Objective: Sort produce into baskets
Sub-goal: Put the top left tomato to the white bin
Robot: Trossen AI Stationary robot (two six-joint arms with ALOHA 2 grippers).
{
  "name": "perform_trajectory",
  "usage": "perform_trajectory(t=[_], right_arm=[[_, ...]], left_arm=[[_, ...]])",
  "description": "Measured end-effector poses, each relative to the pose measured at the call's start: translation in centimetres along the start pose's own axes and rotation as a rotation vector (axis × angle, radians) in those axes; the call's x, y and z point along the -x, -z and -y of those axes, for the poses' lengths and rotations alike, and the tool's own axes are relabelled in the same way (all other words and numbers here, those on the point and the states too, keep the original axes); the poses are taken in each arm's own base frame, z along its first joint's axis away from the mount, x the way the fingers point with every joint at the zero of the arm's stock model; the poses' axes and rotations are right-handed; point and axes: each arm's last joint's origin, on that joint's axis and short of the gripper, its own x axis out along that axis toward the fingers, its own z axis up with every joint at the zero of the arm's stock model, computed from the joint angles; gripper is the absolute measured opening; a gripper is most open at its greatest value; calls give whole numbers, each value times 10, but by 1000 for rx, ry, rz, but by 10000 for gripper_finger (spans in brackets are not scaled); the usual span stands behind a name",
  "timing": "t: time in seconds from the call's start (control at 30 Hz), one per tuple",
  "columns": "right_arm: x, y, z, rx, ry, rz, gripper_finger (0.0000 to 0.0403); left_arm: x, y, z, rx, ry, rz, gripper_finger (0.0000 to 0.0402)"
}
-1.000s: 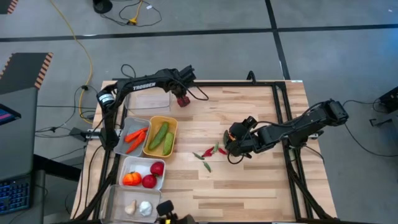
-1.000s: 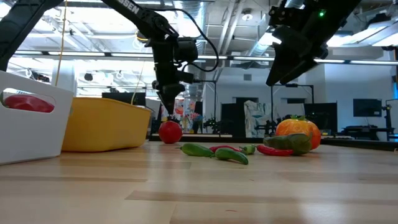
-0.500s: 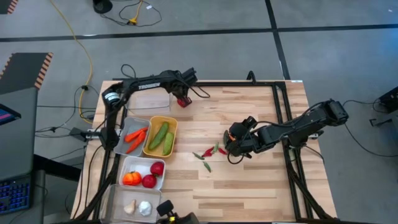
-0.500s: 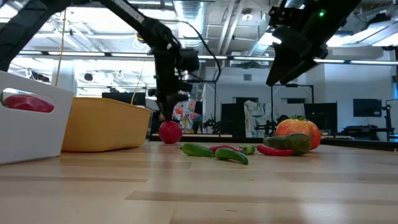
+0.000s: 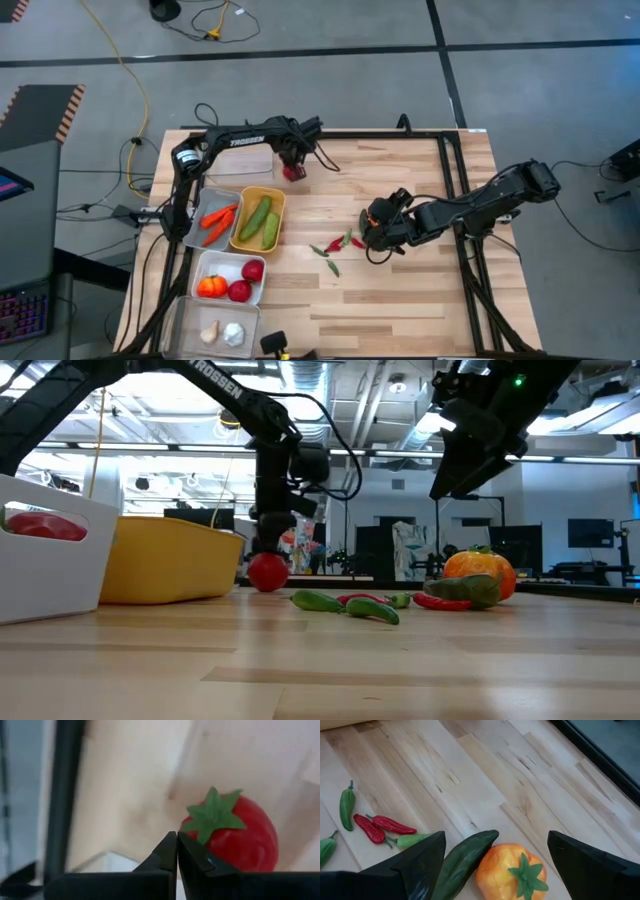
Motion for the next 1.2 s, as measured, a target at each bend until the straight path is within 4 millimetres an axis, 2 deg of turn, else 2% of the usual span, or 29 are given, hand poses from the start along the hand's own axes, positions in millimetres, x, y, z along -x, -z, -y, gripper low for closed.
perform_trajectory(t=[0.17, 0.4, 0.7, 0.9, 1.03, 1.2], right_arm=[[0, 0, 0, 0, 0, 0, 376], [0, 0, 0, 0, 0, 0, 376], [0, 0, 0, 0, -1, -1, 376], [0, 0, 0, 0, -1, -1, 376], [0, 0, 0, 0, -1, -1, 376], [0, 0, 0, 1, -1, -2, 376]], left_arm=[[1, 2, 9, 9, 157, -9, 0], [8, -2, 38, -35, 303, 14, 0], [25, -2, 101, -167, 431, 11, 0], [35, 1, 139, -319, 377, 37, 3], [40, 4, 158, -400, 331, 46, 26], [44, 7, 173, -473, 332, 56, 89]])
